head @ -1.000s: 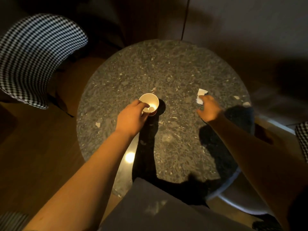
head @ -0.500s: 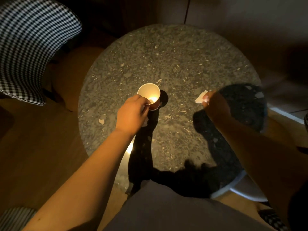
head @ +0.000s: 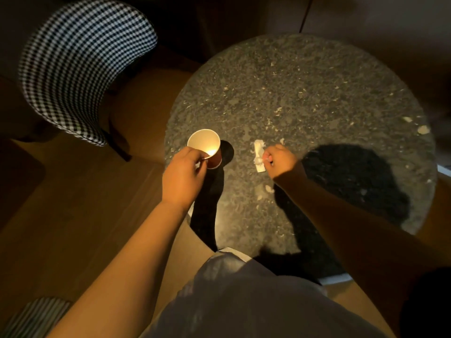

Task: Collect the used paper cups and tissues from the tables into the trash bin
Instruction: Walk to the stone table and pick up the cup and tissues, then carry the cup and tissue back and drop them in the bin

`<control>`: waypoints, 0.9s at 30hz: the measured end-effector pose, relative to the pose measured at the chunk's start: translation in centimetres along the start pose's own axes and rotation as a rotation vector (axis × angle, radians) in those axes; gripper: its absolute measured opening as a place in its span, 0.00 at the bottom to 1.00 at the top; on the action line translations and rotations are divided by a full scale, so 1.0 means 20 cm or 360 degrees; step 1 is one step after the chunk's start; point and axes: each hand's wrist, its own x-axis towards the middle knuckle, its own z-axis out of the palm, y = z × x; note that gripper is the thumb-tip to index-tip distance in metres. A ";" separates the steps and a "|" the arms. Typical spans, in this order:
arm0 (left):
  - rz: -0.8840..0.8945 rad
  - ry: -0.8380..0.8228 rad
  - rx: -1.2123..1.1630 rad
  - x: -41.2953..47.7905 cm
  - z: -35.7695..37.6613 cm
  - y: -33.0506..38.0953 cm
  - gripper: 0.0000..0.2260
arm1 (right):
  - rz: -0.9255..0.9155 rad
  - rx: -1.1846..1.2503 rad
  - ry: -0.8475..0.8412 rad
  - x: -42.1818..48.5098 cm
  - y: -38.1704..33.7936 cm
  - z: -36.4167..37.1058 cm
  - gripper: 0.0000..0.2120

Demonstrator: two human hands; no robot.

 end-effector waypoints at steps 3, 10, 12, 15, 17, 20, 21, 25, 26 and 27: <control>0.0038 0.0000 0.0005 -0.05 -0.03 -0.07 0.05 | 0.0039 0.0042 0.0123 -0.04 -0.04 0.06 0.07; 0.0105 -0.0017 -0.0002 -0.12 -0.04 -0.13 0.05 | 0.0145 0.0103 0.0104 -0.06 -0.06 0.09 0.09; 0.0108 -0.0033 -0.0003 -0.13 -0.04 -0.13 0.05 | 0.0180 0.0090 0.0086 -0.06 -0.06 0.09 0.09; 0.0113 -0.0035 -0.0001 -0.13 -0.03 -0.13 0.05 | 0.0215 0.0070 0.0086 -0.07 -0.07 0.10 0.08; 0.0145 -0.0024 -0.0002 -0.13 -0.02 -0.13 0.05 | 0.0248 0.0023 0.0061 -0.07 -0.08 0.11 0.07; 0.0195 -0.0024 -0.0001 -0.14 -0.03 -0.12 0.05 | 0.0288 -0.0063 0.0056 -0.10 -0.09 0.10 0.08; 0.0212 -0.0026 -0.0007 -0.14 -0.03 -0.12 0.05 | 0.0310 -0.0057 0.0050 -0.12 -0.09 0.10 0.08; 0.0331 -0.0022 -0.0047 -0.16 -0.05 -0.09 0.05 | 0.0406 -0.0113 0.0053 -0.23 -0.09 0.06 0.08; 0.0368 -0.0022 -0.0055 -0.17 -0.05 -0.07 0.05 | 0.0433 -0.0083 0.0101 -0.25 -0.09 0.04 0.08; 0.0409 -0.0029 -0.0058 -0.17 -0.06 -0.06 0.05 | 0.0431 -0.0068 0.0160 -0.28 -0.10 0.01 0.07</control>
